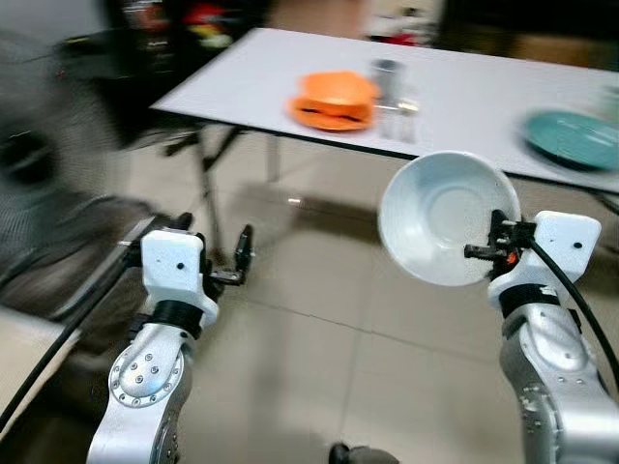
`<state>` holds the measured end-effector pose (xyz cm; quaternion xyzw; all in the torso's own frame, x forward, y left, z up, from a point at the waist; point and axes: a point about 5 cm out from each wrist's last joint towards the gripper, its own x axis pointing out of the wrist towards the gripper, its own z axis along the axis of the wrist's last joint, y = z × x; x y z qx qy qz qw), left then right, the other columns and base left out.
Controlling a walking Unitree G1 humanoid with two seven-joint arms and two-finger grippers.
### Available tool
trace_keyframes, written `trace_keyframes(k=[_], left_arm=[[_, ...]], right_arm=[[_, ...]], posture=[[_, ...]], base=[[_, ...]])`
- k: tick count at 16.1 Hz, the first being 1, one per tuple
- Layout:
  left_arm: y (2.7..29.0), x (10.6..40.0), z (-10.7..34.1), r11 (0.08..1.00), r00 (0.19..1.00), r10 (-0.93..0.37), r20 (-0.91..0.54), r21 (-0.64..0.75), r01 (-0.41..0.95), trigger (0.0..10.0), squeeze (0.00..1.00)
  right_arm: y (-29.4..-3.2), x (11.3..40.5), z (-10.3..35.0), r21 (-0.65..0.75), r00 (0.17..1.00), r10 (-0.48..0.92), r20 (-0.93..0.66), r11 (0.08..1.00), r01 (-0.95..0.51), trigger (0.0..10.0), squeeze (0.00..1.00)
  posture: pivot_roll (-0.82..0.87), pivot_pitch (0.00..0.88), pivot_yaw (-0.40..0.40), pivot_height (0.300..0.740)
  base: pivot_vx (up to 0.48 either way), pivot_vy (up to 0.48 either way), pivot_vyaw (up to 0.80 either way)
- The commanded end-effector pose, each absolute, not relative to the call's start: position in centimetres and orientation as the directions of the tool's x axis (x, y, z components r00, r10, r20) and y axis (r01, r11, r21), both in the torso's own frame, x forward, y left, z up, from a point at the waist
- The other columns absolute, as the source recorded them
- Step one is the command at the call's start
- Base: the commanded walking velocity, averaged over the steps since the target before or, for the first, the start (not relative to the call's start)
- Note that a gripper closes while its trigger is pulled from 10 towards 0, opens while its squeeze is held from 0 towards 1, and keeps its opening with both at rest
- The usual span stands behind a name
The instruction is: Setting the table
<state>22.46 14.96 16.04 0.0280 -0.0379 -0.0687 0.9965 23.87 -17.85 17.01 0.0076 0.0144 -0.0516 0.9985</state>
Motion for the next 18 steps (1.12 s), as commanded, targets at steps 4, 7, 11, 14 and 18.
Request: trace_keyframes(k=[4,7,11,14,18], left_arm=[[15.0,22.7,16.1,0.988,0.988,-0.143,0.066,0.06,0.139,10.0,0.0],[15.0,22.9,16.2,0.987,0.987,-0.151,0.063,0.068,0.146,10.0,0.0],[14.8,22.9,16.0,0.984,0.984,-0.17,0.053,0.066,0.166,10.0,0.0],[14.5,23.1,15.9,0.983,0.983,-0.175,0.053,0.061,0.171,10.0,0.0],[14.3,23.2,15.9,0.984,0.984,-0.17,0.055,0.057,0.167,10.0,0.0]], right_arm=[[-16.6,23.5,16.5,0.01,0.998,0.008,-0.065,1.0,-0.008,10.0,0.0],[-16.9,23.5,16.3,-0.016,0.996,0.0,-0.086,1.0,-0.001,10.0,0.0],[-17.4,23.3,16.4,-0.032,0.996,-0.033,-0.086,0.999,0.031,10.0,0.0],[-17.4,23.5,16.8,-0.053,0.998,-0.038,-0.057,0.998,0.035,10.0,0.0],[-17.2,23.9,17.1,-0.011,0.999,-0.005,-0.054,1.0,0.004,10.0,0.0]], posture=[[0.01,0.0,-0.008,0.74],[0.01,0.0,-0.007,0.74],[0.0,0.0,0.001,0.74],[-0.01,0.0,0.002,0.74],[-0.01,0.0,-0.002,0.74]], base=[[0.064,0.0,-0.74],[0.271,0.0,-0.58],[0.322,0.0,-0.59],[0.345,0.0,-0.2],[0.351,0.0,0.0]])
